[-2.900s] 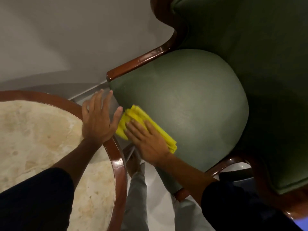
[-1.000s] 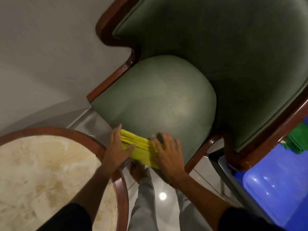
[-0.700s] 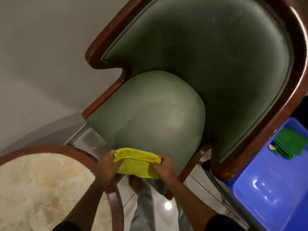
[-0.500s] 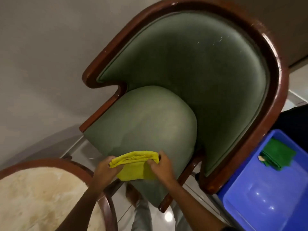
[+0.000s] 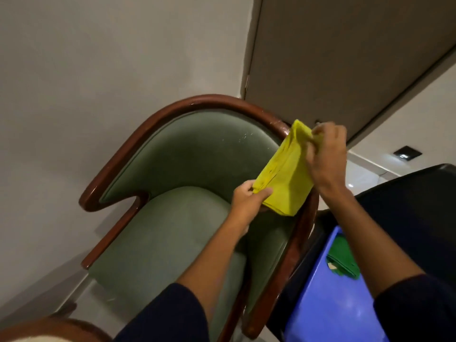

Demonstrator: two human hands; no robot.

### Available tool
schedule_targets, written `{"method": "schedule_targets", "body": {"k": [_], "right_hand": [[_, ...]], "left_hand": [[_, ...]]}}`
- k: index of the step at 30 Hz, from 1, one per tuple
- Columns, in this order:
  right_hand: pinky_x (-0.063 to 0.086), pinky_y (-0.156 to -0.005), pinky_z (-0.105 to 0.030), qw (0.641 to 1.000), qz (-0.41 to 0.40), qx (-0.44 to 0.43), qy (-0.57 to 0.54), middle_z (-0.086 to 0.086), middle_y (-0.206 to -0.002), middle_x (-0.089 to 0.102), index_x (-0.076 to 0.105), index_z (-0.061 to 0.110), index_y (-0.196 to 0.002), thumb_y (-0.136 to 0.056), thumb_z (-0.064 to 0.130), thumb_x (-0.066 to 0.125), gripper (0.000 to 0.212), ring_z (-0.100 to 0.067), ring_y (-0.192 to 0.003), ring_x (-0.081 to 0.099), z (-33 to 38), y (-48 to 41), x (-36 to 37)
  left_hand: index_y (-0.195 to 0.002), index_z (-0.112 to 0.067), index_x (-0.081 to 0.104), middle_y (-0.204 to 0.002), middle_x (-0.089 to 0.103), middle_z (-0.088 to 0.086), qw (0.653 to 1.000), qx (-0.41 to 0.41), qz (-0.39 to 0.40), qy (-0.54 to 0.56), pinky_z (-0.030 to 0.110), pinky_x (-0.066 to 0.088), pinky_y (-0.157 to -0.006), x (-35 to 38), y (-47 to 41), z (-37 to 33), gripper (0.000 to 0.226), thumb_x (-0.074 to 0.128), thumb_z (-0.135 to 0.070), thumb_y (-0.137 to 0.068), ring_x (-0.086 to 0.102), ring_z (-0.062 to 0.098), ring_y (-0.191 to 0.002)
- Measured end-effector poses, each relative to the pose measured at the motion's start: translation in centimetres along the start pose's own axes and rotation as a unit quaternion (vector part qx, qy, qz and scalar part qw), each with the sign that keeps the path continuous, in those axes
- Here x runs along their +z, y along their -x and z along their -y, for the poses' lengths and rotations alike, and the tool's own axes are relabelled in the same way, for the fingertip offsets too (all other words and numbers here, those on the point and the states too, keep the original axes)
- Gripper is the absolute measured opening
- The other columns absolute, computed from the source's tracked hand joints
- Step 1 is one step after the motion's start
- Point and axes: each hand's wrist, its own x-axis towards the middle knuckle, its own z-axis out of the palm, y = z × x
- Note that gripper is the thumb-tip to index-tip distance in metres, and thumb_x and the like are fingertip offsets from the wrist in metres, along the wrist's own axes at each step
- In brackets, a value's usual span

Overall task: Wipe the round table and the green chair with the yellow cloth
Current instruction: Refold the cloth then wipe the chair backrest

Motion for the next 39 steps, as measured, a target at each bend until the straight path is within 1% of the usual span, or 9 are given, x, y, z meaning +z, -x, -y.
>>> {"method": "schedule_targets", "body": {"k": [3,7,9,11,15,23,27,35,39], "right_hand": [[0.041,-0.101,-0.049,0.988,0.042,-0.032,0.148,-0.027,-0.139,0.042,0.049,0.002,-0.126,-0.086,0.018,0.065,0.046,-0.042,-0.127,0.043,-1.7,-1.5,1.6],[0.027,-0.115,-0.052,0.978,0.138,-0.005,0.159,-0.028,-0.152,0.028,0.025,0.001,-0.146,-0.091,0.049,0.054,0.079,-0.043,-0.140,0.028,-2.5,2.6,5.5],[0.024,-0.117,-0.053,0.977,0.136,0.001,0.166,-0.028,-0.157,0.018,0.009,0.002,-0.151,-0.089,0.054,0.055,0.094,-0.042,-0.145,0.021,-3.5,2.8,6.1],[0.039,-0.105,-0.054,0.982,0.136,0.034,0.130,-0.026,-0.151,0.032,0.007,0.006,-0.152,-0.087,0.058,0.055,0.096,-0.041,-0.134,0.038,-4.5,1.1,6.1],[0.053,-0.084,-0.051,0.977,0.195,0.008,0.086,-0.016,-0.126,0.056,0.023,0.019,-0.144,-0.081,0.066,0.057,0.085,-0.039,-0.107,0.059,-4.6,-4.1,6.3],[0.049,-0.079,-0.049,0.940,0.188,-0.218,0.181,-0.019,-0.123,0.055,0.033,0.007,-0.141,-0.089,0.063,0.046,0.078,-0.040,-0.104,0.057,4.2,-12.8,15.1],[0.038,-0.102,-0.049,0.905,0.158,-0.336,0.206,-0.020,-0.140,0.049,0.030,0.008,-0.147,-0.097,0.051,0.037,0.066,-0.038,-0.126,0.047,8.6,-13.3,20.6],[0.013,-0.120,-0.048,0.719,0.145,-0.636,0.239,-0.010,-0.161,0.023,0.023,0.021,-0.152,-0.096,0.035,0.045,0.062,-0.028,-0.148,0.020,10.3,-7.3,27.5],[0.010,-0.122,-0.048,0.637,0.209,-0.667,0.324,-0.007,-0.162,0.018,0.048,0.023,-0.139,-0.095,0.029,0.036,0.046,-0.027,-0.150,0.015,6.2,-7.0,25.0]], "left_hand": [[-0.117,-0.019,0.060,-0.111,0.072,0.007,0.987,0.033,-0.060,-0.148,0.037,0.058,-0.082,3.3,-2.0,-1.4,0.033,0.069,-0.022,-0.086,0.067,0.026,-0.099],[-0.134,-0.021,0.049,-0.130,0.060,0.008,0.920,0.136,-0.085,-0.358,0.037,0.045,-0.094,2.2,-3.9,-1.9,0.049,0.063,-0.031,-0.089,0.057,0.026,-0.119],[-0.141,-0.020,0.045,-0.144,0.049,0.008,0.856,0.209,-0.122,-0.458,0.042,0.040,-0.105,-0.9,-5.5,-2.8,0.056,0.059,-0.039,-0.090,0.047,0.024,-0.132],[-0.146,-0.020,0.040,-0.156,0.035,0.009,0.765,0.249,-0.169,-0.569,0.049,0.030,-0.114,-5.7,-7.7,-4.2,0.060,0.054,-0.043,-0.092,0.032,0.025,-0.144],[-0.155,-0.016,0.018,-0.165,0.007,0.016,0.649,0.200,-0.242,-0.693,0.057,0.015,-0.120,-16.9,-10.5,-6.8,0.077,0.051,-0.048,-0.093,0.009,0.032,-0.153],[-0.157,-0.019,-0.003,-0.166,-0.001,0.016,0.693,0.130,-0.227,-0.672,0.057,0.009,-0.122,-25.8,-11.2,-6.1,0.089,0.036,-0.066,-0.093,0.002,0.034,-0.153],[-0.156,-0.025,-0.009,-0.166,-0.007,0.014,0.705,0.128,-0.208,-0.666,0.052,0.002,-0.120,-26.3,-11.4,-5.8,0.096,0.023,-0.079,-0.084,-0.004,0.030,-0.154],[-0.156,-0.029,-0.009,-0.167,-0.006,0.009,0.729,0.132,-0.209,-0.638,0.052,0.005,-0.122,-27.3,-12.3,-5.1,0.104,0.004,-0.090,-0.073,-0.001,0.026,-0.154],[-0.156,-0.026,-0.008,-0.167,-0.005,0.012,0.719,0.139,-0.210,-0.648,0.055,0.008,-0.121,-27.3,-12.3,-5.1,0.102,0.009,-0.088,-0.076,0.000,0.029,-0.154]]}}
